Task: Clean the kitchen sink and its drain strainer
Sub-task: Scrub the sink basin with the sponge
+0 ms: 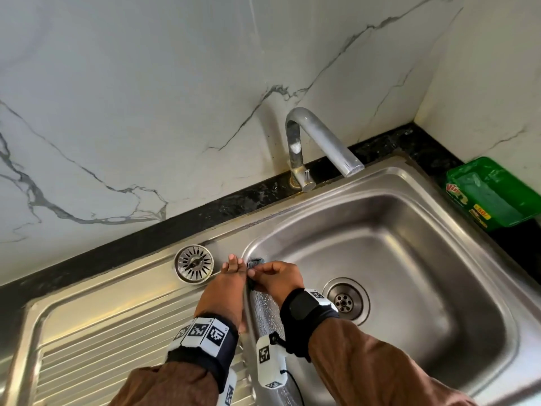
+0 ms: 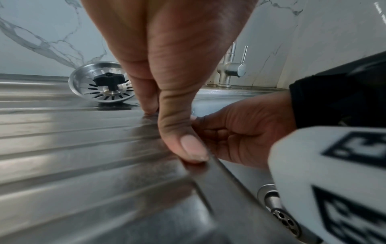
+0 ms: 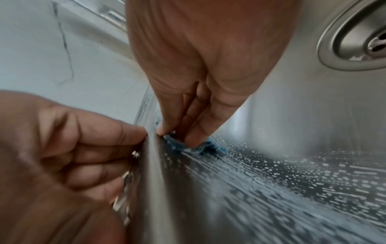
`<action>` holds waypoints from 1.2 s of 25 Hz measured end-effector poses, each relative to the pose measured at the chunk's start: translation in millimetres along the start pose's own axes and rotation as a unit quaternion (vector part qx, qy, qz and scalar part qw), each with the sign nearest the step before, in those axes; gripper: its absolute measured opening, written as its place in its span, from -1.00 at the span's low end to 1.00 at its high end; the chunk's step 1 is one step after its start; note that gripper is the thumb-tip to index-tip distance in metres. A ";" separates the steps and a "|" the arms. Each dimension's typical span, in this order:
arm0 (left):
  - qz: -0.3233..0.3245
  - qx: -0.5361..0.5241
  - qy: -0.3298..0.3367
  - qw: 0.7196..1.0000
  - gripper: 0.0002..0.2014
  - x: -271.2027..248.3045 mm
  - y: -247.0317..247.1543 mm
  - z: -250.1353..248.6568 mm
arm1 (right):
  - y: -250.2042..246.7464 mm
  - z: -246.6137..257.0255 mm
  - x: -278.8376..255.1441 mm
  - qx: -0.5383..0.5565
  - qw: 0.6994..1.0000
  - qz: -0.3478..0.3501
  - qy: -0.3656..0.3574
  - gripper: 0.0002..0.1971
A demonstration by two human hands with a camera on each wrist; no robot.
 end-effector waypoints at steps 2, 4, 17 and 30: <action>-0.024 -0.021 0.006 0.999 0.10 0.2 -0.8 0.9 | -3.9 16.4 5.4 0.074 0.997 -0.011 -0.031 -0.89; -0.057 -0.018 0.017 0.998 -0.09 -0.8 -5.2 -0.2 | -15.5 31.2 11.8 0.147 0.985 -0.062 -0.067 -0.91; -0.097 0.003 0.027 0.995 -0.27 -3.3 -11.4 -7.0 | -15.7 24.7 24.6 0.130 0.988 -0.061 -0.056 -0.85; -0.086 -0.046 0.039 0.994 -0.12 -4.7 -7.0 1.3 | -39.9 40.6 25.3 0.145 0.984 -0.066 -0.075 -0.88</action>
Point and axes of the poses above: each hand's wrist, its own x-axis towards the middle knuckle, its own y-axis out of the palm, z = x × y, the point moved 10 cm from there along x, towards the middle knuckle, and after that the axes turned 15 degrees about z, right-handed, at the moved point
